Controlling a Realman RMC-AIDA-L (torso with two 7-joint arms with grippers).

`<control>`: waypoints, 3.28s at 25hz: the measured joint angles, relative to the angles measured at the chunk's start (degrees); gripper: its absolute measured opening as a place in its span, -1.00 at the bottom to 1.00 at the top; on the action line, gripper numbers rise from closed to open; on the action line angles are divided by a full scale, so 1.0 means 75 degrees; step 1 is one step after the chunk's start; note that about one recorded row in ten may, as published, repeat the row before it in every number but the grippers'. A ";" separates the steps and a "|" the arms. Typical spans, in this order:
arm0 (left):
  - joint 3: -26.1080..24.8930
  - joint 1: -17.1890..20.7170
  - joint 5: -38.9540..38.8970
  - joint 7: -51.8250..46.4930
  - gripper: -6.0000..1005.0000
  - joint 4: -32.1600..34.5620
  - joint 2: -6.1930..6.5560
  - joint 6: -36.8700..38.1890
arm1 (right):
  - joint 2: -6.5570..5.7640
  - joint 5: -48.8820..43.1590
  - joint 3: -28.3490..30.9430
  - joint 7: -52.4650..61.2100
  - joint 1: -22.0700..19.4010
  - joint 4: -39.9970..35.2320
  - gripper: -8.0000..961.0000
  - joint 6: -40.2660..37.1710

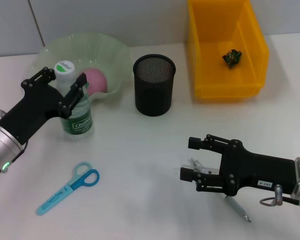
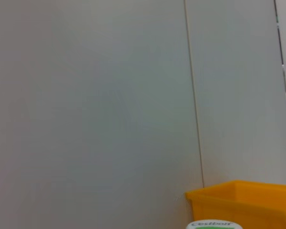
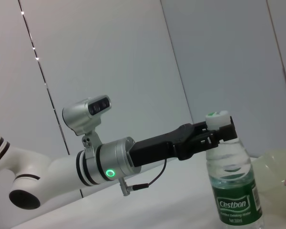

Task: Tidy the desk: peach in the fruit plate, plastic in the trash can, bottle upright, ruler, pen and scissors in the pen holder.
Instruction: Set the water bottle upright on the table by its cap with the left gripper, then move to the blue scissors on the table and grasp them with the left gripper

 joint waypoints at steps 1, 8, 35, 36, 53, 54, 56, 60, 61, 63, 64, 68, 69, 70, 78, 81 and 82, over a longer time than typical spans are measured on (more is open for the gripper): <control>-0.0040 -0.0001 0.0006 -0.0018 0.11 -0.0032 0.0001 -0.0015 | 0.0000 0.0000 0.0000 0.0000 0.0001 0.0000 0.68 0.0000; -0.0095 0.0057 0.0033 -0.0326 0.18 0.0022 0.0021 0.0175 | 0.0000 0.0000 -0.0016 0.0018 0.0025 -0.0023 0.68 -0.0008; 0.5976 0.4503 0.1649 -0.6448 0.60 0.7931 0.0077 -0.1460 | -0.0332 -0.1617 0.1061 0.0142 -0.0357 -0.0899 0.67 -0.0788; 0.6271 0.4753 0.2028 -0.6937 0.60 0.8529 0.0083 -0.1725 | -0.0328 -0.1718 0.1094 0.0167 -0.0356 -0.0902 0.67 -0.0787; 0.7797 0.4448 0.8971 -1.5679 0.60 1.2759 0.0062 -0.1322 | -0.0339 -0.2313 0.1971 0.0131 -0.0494 -0.1103 0.66 -0.0808; 0.7797 0.4448 0.8971 -1.5679 0.60 1.2759 0.0062 -0.1322 | -0.0339 -0.2313 0.1971 0.0131 -0.0494 -0.1103 0.66 -0.0808; 0.8086 0.3757 0.9652 -1.6678 0.60 1.2870 0.0055 -0.0484 | -0.0339 -0.2316 0.1978 0.0128 -0.0470 -0.1109 0.66 -0.0810; 0.8134 0.3532 0.9750 -1.6860 0.59 1.2993 0.0051 -0.0142 | -0.0340 -0.2319 0.1982 0.0127 -0.0434 -0.1112 0.66 -0.0792; 0.8135 0.3389 0.9882 -1.6996 0.59 1.3039 0.0049 0.0031 | -0.0339 -0.2319 0.1983 0.0125 -0.0427 -0.1113 0.66 -0.0775; 0.8150 0.3098 1.0304 -1.7365 0.59 1.3051 0.0040 0.0371 | -0.0334 -0.2320 0.1983 0.0117 -0.0401 -0.1114 0.66 -0.0741; 0.8175 0.2974 1.0501 -1.7527 0.59 1.3031 0.0036 0.0518 | -0.0333 -0.2320 0.1984 0.0113 -0.0393 -0.1115 0.66 -0.0732; 0.8213 0.2737 1.0745 -1.7621 0.59 1.2951 0.0035 0.0838 | -0.0323 -0.2320 0.1983 0.0110 -0.0356 -0.1095 0.65 -0.0710; 0.8213 0.2737 1.0745 -1.7621 0.59 1.2951 0.0035 0.0838 | -0.0323 -0.2320 0.1983 0.0110 -0.0356 -0.1095 0.65 -0.0710; 0.8212 0.2697 1.0763 -1.7638 0.59 1.2919 0.0035 0.0899 | -0.0320 -0.2320 0.1983 0.0107 -0.0352 -0.1092 0.65 -0.0705; 0.8212 0.2446 1.0857 -1.7671 0.58 1.2803 0.0033 0.1320 | -0.0280 -0.2321 0.1983 0.0097 -0.0311 -0.1038 0.65 -0.0512; 0.8222 0.2137 1.0909 -1.7675 0.58 1.2361 0.0023 0.1353 | -0.0244 -0.2321 0.1983 0.0066 -0.0303 -0.1030 0.65 -0.0433; 0.8222 0.2137 1.0909 -1.7675 0.58 1.2361 0.0023 0.1353 | -0.0244 -0.2321 0.1983 0.0066 -0.0303 -0.1030 0.65 -0.0433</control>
